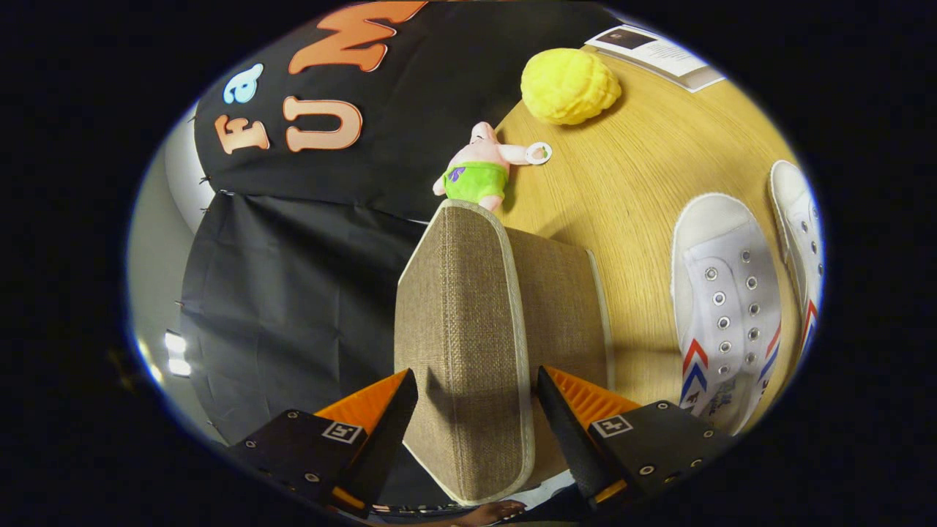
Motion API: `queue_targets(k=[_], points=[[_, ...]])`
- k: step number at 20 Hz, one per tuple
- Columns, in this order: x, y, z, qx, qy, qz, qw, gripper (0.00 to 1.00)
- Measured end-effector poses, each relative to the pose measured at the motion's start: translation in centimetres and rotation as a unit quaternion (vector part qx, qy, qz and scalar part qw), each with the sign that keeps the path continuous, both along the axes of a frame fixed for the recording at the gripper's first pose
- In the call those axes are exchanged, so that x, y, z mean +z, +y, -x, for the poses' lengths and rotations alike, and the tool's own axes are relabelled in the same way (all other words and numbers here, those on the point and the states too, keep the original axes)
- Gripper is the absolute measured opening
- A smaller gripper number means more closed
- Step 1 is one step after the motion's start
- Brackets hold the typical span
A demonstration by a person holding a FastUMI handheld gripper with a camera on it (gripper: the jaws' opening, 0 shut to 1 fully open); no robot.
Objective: Open the storage box then place both shoes into the box .Put the left shoe in first, then the right shoe, with the right side of both shoes facing outward in a uniform manner.
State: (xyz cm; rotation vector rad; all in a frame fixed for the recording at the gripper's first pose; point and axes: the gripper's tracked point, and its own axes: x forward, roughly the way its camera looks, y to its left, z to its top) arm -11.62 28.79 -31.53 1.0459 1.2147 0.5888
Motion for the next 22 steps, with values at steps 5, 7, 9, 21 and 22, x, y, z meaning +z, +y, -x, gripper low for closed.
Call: queue_targets(k=[5,7,9,21,22], points=[[2.1,-2.0,-0.2,-0.020,-0.004,-0.021,1.000,0.97],[3.0,-2.8,-0.7,-0.032,-0.011,-0.030,0.999,0.95],[4.2,-3.4,-1.1,-0.038,-0.024,-0.044,0.998,0.95],[3.0,-0.3,2.7,0.063,-0.005,-0.012,0.998,0.39],[3.0,-0.4,2.7,0.069,-0.009,-0.001,0.998,0.26]])
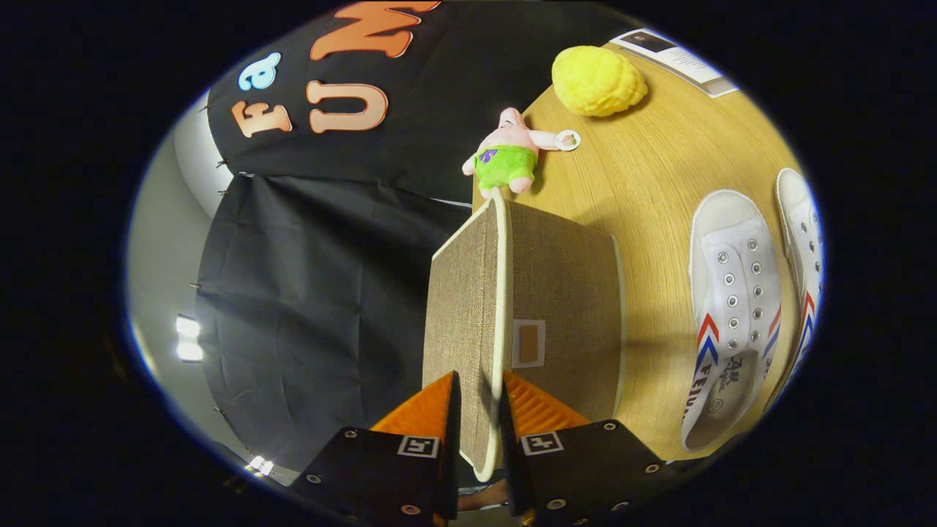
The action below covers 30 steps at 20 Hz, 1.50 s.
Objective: Open the storage box then place both shoes into the box .Put the left shoe in first, then the right shoe, with the right side of both shoes facing outward in a uniform manner.
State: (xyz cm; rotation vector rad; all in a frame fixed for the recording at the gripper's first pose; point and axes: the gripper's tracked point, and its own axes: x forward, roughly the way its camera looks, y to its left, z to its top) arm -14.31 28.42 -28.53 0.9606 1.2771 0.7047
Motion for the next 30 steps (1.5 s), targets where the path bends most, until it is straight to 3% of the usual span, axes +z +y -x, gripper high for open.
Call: queue_targets(k=[2,6,11,15,30], points=[[1.1,0.3,-0.5,0.002,-0.016,0.002,1.000,0.14],[5.7,1.9,-1.8,0.003,-0.035,-0.037,0.999,0.07],[11.3,5.6,-3.0,0.026,-0.100,-0.058,0.993,0.07],[13.0,9.6,-2.7,0.053,-0.146,-0.052,0.987,0.08],[14.4,23.4,-0.9,0.092,-0.181,-0.059,0.977,0.13]])
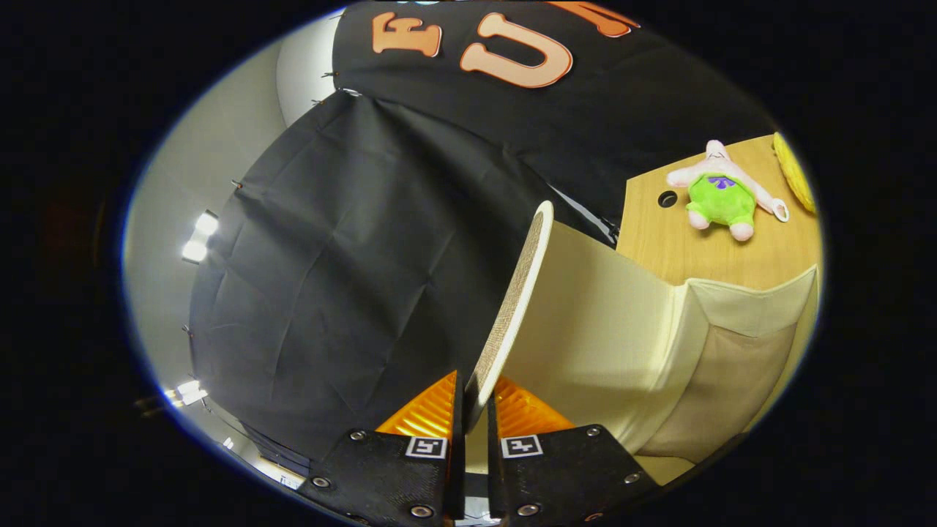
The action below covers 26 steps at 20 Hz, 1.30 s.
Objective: Open the storage box then place both shoes into the box .Put the left shoe in first, then the right shoe, with the right side of both shoes facing outward in a uniform manner.
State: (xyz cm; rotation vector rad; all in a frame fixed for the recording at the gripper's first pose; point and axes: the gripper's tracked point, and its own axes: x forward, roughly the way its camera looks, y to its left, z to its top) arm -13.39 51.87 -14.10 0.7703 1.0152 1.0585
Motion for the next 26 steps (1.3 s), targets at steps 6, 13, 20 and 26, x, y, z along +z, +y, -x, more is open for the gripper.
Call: queue_targets(k=[6,13,20,26], points=[[-3.0,5.1,0.7,0.009,0.011,0.026,1.000,0.13],[-6.1,3.2,0.2,-0.001,0.003,0.098,0.995,0.67],[-7.3,-7.3,-3.9,-0.070,-0.041,0.166,0.983,0.90],[-9.8,-17.5,-4.5,-0.116,-0.078,0.232,0.962,0.93]])
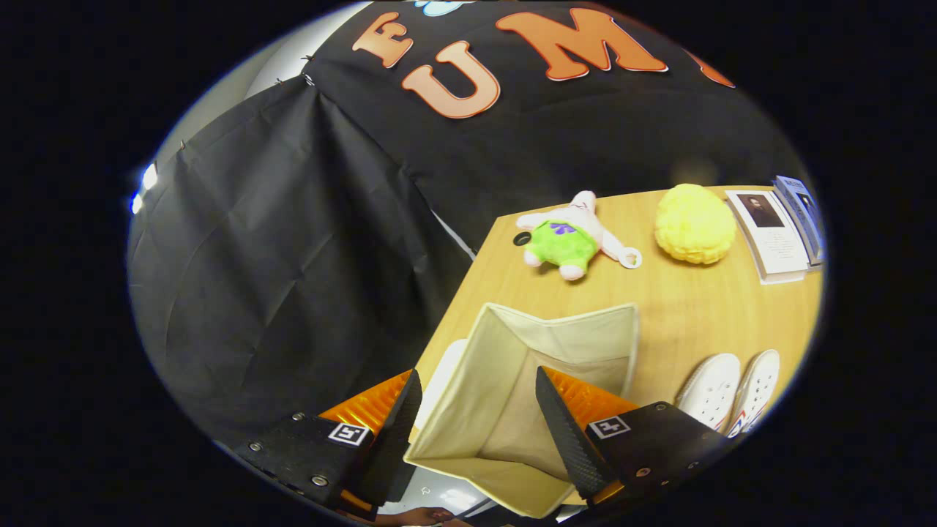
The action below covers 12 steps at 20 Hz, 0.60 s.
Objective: Open the storage box then place both shoes into the box .Put the left shoe in first, then the right shoe, with the right side of both shoes facing outward in a uniform manner.
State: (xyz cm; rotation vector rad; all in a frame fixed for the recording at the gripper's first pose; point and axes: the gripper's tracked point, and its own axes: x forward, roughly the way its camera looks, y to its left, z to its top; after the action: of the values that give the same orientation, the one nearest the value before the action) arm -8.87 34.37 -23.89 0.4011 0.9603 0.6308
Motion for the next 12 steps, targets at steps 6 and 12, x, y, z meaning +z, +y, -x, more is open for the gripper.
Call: queue_targets(k=[6,12], points=[[-5.8,-10.7,0.7,-0.059,0.013,0.087,0.994,0.93],[-11.8,-19.3,3.8,-0.093,0.046,0.165,0.981,0.92]])
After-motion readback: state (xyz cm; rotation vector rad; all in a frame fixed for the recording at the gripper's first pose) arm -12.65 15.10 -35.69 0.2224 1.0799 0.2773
